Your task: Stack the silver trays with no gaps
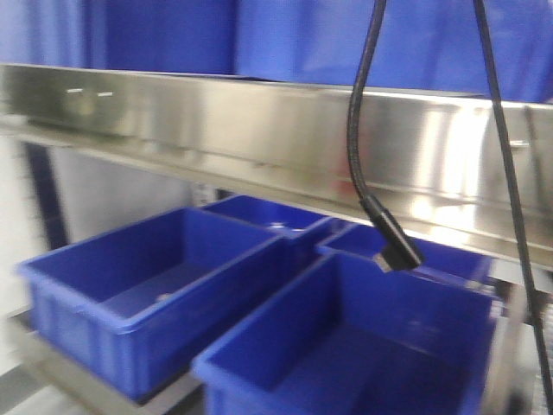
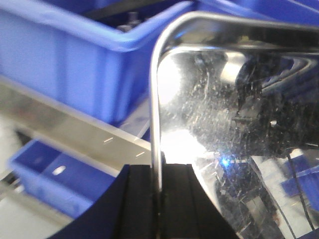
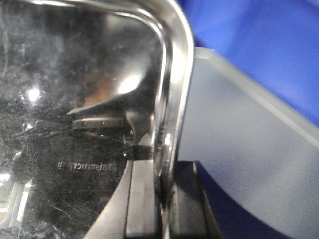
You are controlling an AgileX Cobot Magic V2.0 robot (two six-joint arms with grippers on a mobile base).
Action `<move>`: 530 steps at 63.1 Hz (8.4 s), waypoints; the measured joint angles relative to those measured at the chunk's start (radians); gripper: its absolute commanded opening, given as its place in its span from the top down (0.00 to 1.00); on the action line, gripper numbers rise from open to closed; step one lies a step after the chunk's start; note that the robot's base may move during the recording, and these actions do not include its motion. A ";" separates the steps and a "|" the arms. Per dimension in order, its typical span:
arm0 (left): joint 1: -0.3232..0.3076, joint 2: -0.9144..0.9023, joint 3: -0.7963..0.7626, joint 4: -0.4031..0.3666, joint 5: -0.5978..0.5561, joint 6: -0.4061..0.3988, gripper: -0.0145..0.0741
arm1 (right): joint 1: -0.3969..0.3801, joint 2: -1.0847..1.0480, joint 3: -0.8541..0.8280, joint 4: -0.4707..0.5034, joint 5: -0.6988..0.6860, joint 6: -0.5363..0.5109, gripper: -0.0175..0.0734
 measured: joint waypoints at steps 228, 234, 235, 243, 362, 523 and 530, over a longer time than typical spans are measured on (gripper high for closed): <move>0.003 0.402 0.000 0.161 -0.300 0.008 0.85 | -0.020 0.149 0.002 0.009 -0.004 0.044 0.89; 0.003 0.411 0.000 0.161 -0.310 0.008 0.85 | -0.020 0.159 0.002 0.009 0.000 0.044 0.89; 0.003 0.411 0.000 0.161 -0.310 0.008 0.85 | -0.020 0.161 0.002 0.009 0.000 0.044 0.89; 0.004 0.411 0.000 0.166 -0.312 0.008 0.85 | -0.020 0.168 0.002 0.009 0.002 0.046 0.89; -0.017 0.458 0.000 0.214 -0.470 0.008 0.48 | -0.004 0.218 0.002 0.000 -0.049 0.104 0.43; -0.017 -1.002 0.920 0.051 -0.272 0.008 0.84 | 0.432 -1.182 1.013 -0.260 -0.169 0.065 0.88; -0.017 -1.058 0.947 0.058 -0.299 0.008 0.84 | 0.432 -1.205 1.040 -0.259 -0.186 0.060 0.88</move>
